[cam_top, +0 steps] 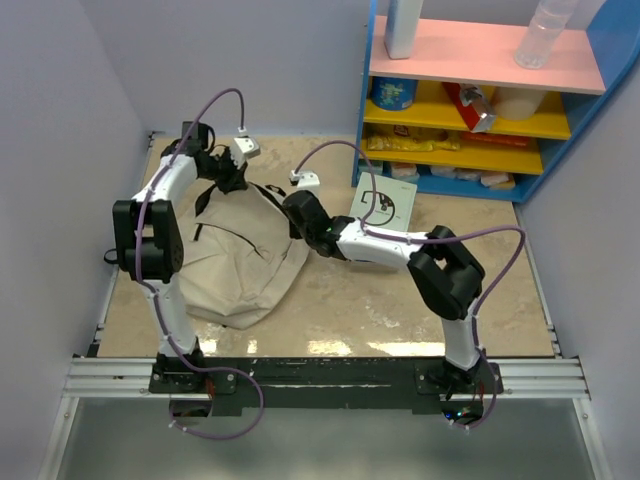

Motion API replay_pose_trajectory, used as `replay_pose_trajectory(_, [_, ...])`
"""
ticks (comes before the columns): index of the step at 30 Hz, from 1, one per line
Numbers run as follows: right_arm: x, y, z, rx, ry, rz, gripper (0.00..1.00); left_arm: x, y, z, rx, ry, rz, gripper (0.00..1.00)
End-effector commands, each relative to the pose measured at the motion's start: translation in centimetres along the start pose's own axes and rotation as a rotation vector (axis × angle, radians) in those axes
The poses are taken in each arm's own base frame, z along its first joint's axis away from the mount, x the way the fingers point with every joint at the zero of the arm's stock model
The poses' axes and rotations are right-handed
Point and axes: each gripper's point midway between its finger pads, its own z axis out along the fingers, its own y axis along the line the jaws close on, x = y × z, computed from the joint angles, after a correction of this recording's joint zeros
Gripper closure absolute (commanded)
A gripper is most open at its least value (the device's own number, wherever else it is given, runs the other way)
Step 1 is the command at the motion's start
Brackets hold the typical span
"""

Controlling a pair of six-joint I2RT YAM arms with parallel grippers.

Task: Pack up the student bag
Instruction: Unzip the student bag at the center of the board.

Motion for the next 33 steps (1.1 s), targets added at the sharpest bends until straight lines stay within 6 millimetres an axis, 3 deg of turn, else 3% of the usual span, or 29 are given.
replay_pose_trajectory(1, [-0.6,-1.3,0.7,0.120,-0.019,-0.010,1.00,-0.6,-0.4,-1.7,-0.040,-0.032,0.027,1.00])
replay_pose_trajectory(5, [0.2,-2.3,1.0,0.147,-0.007,-0.008,1.00,0.2,-1.1,-1.5,-0.028,-0.021,0.023,1.00])
replay_pose_trajectory(9, [1.7,-3.5,0.5,0.167,0.014,-0.014,1.00,1.0,-0.2,-2.4,-0.039,-0.035,0.011,1.00])
replay_pose_trajectory(10, [0.8,-3.1,0.1,0.144,-0.011,-0.002,1.00,1.0,-0.6,-2.5,-0.023,-0.035,0.014,1.00])
replay_pose_trajectory(11, [0.7,-2.8,0.0,0.125,-0.012,0.000,1.00,0.6,-0.9,-2.7,-0.012,-0.045,0.023,0.96])
replay_pose_trajectory(12, [0.2,-2.3,-0.2,0.110,-0.023,0.006,1.00,-0.3,-1.7,-2.7,0.031,-0.091,0.049,0.75])
replay_pose_trajectory(14, [-0.7,-1.9,-0.2,0.100,-0.032,0.006,1.00,-2.2,-3.2,-3.4,0.072,-0.144,0.094,0.57])
replay_pose_trajectory(18, [-3.1,-0.3,-0.8,0.046,-0.075,0.027,1.00,-5.1,-7.2,-2.2,0.156,-0.211,0.248,0.43])
replay_pose_trajectory(24, [-4.6,0.7,-1.6,0.005,-0.098,0.045,1.00,-7.0,-10.4,1.4,0.280,-0.220,0.360,0.41])
replay_pose_trajectory(28, [-4.9,0.5,-1.8,0.008,-0.104,0.046,1.00,-5.8,-11.4,3.7,0.351,-0.169,0.391,0.41])
replay_pose_trajectory(33, [-5.3,0.5,-2.1,0.004,-0.112,0.051,1.00,-4.7,-11.0,3.9,0.414,-0.107,0.415,0.45])
